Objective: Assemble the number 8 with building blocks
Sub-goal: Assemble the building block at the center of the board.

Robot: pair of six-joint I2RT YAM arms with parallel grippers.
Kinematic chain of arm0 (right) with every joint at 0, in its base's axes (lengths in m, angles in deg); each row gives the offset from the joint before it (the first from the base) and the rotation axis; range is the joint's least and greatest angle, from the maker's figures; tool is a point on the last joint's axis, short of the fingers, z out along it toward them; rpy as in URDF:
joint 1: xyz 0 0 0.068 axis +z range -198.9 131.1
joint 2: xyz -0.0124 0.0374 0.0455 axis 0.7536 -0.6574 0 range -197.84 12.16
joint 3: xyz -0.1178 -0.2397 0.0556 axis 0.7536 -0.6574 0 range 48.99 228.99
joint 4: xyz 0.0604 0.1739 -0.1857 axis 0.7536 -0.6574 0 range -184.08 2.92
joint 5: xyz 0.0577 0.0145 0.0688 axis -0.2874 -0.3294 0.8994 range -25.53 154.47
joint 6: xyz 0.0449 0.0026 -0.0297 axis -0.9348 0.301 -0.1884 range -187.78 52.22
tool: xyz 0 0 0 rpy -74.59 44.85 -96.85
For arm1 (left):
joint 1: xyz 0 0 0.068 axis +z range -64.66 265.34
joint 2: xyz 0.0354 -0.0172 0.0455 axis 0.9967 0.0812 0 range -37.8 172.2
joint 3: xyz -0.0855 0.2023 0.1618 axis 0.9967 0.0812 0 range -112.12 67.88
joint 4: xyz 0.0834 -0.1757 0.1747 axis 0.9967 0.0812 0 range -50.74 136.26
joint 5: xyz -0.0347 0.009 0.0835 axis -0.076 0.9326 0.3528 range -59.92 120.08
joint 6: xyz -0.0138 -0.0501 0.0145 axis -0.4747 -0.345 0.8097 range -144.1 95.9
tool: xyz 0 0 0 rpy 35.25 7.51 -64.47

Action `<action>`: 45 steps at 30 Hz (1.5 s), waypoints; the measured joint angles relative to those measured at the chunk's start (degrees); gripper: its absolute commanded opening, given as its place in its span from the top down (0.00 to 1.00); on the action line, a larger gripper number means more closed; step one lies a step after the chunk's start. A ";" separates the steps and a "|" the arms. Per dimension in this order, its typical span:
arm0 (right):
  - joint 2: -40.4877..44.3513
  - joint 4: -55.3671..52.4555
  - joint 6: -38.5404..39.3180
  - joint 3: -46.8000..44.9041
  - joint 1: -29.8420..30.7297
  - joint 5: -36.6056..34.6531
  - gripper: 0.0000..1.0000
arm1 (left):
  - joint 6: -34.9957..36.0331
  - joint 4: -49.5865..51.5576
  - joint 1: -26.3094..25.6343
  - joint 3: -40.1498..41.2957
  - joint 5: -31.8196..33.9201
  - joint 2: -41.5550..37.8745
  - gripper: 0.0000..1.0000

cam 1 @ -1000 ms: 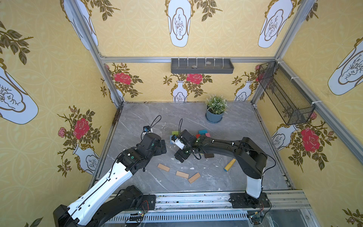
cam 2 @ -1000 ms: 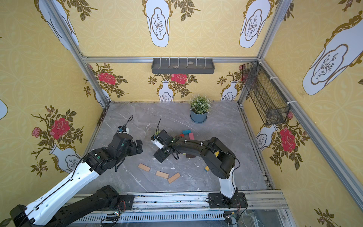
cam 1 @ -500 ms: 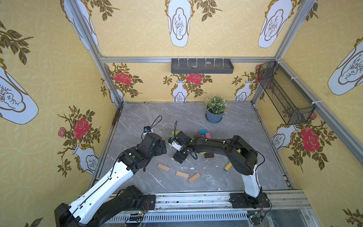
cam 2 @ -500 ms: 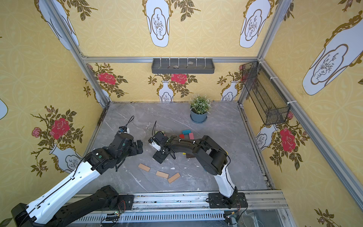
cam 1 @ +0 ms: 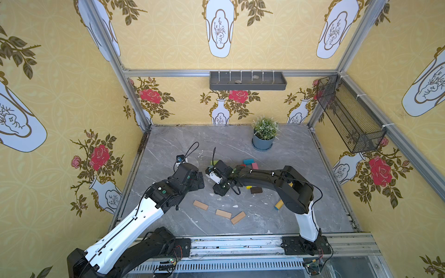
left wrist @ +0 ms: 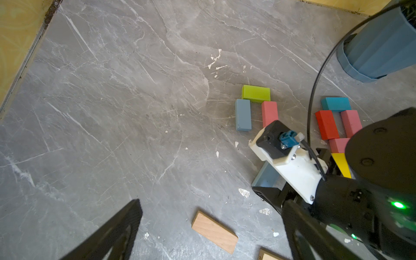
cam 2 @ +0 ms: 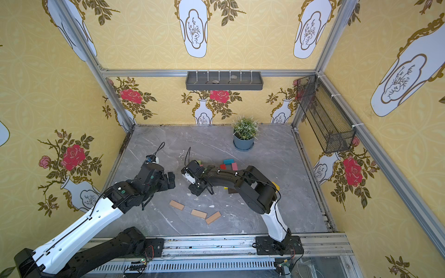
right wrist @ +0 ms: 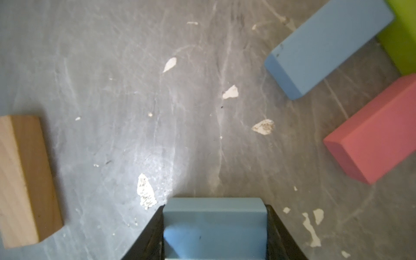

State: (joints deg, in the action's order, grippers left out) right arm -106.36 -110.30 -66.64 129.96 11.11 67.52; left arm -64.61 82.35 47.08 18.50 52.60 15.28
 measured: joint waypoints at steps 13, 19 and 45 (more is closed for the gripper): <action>-11.02 -13.75 -25.70 18.84 -0.07 -6.82 0.59 | -1.53 1.05 0.02 0.96 2.99 -3.39 0.00; -12.24 -13.60 -32.11 20.24 -0.85 -7.80 0.57 | -1.51 1.01 0.04 1.49 2.99 -3.43 0.00; -12.41 -12.46 -45.66 20.33 0.02 -12.46 0.50 | -1.07 0.87 0.07 1.90 2.95 -2.60 0.00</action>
State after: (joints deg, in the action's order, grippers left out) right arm -118.78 -122.76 -112.29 150.29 11.13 55.06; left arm -65.68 83.23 47.15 20.40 55.55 12.68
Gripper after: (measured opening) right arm 0.600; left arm 0.998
